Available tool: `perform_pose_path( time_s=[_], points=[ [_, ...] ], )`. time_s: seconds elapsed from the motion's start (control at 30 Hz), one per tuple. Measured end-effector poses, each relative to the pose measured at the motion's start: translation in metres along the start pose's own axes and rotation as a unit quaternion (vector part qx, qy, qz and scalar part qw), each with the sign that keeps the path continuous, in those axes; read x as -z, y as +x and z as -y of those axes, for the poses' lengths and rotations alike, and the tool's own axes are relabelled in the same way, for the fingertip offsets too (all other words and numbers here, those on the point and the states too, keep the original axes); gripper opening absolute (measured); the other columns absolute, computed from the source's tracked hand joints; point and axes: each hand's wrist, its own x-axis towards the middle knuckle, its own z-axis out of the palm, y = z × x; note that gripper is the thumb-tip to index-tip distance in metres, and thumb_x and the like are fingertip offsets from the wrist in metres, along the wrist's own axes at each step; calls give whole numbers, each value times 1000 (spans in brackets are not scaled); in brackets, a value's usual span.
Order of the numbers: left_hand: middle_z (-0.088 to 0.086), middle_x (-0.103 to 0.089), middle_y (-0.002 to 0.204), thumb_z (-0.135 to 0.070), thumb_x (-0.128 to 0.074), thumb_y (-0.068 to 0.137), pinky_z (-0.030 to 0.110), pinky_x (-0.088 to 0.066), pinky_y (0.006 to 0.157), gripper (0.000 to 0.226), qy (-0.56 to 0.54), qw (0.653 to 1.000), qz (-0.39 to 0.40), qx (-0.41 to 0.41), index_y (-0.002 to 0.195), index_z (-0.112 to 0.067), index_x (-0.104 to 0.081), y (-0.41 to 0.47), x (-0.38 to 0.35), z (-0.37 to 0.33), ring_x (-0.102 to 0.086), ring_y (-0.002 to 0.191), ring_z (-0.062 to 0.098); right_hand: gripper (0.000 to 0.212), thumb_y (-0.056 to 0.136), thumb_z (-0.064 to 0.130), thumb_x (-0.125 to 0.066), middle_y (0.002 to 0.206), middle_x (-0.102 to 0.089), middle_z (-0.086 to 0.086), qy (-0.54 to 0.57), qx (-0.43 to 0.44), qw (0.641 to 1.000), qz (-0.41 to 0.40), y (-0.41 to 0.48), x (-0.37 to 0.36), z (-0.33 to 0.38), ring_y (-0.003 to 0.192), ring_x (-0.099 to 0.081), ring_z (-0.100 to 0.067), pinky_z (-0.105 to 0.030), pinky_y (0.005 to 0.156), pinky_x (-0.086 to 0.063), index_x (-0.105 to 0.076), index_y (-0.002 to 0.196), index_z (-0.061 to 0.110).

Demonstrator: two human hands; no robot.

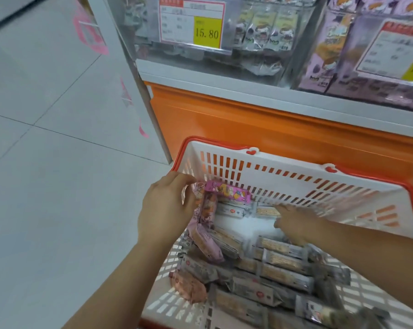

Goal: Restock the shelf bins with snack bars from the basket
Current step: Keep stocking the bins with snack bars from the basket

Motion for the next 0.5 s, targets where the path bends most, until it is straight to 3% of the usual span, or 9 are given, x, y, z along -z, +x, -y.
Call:
perform_pose_path(
  time_s=[0.1, 0.17, 0.3, 0.4, 0.5],
  points=[
    [-5, -68, 96, -10, -63, 85, 31, -50, 71, 17, 2, 1000, -4, 1, 98, -18, -69, 0, 0, 0, -64, 78, 21, 55, 85, -1, -54, 153, -17, -13, 6, -2, 1000, 1, 5, -8, -3, 140, -15, -33, -47, 97, -42, -50, 134, 22],
    [-5, -67, 97, -10, -63, 86, 30, -48, 71, 16, 3, 1000, -2, 3, 98, -19, -69, 0, 0, -1, -63, 78, 20, 55, 83, -1, -55, 154, -16, -12, 6, -10, 1000, 13, 6, -9, -4, 140, -13, -33, -48, 101, -39, -53, 133, 22],
    [-5, -67, 99, -10, -61, 86, 24, -41, 72, 17, 1, 1000, -1, 4, 98, -18, -70, 0, 0, -2, -60, 71, 17, 44, 97, 12, -40, 146, -34, -19, -23, 34, 997, 63, 0, -14, -2, 131, -38, -36, -41, 107, -34, -43, 140, 10],
    [-5, -67, 99, -10, -60, 86, 24, -41, 71, 17, -2, 1000, -1, 6, 98, -18, -70, 0, 0, -2, -60, 71, 17, 39, 98, 13, -40, 147, -31, -16, 26, 1, 1000, 6, -5, -15, 0, 134, -30, -34, -38, 106, -29, -48, 136, 11],
    [-5, -68, 99, -10, -60, 86, 25, -41, 71, 18, -1, 1000, 0, 6, 98, -18, -70, 0, 0, -1, -61, 72, 18, 45, 93, -3, -43, 154, -13, -11, 32, 41, 999, 4, -8, -12, 5, 141, -15, -31, -34, 98, -33, -48, 136, 9]
  ],
)
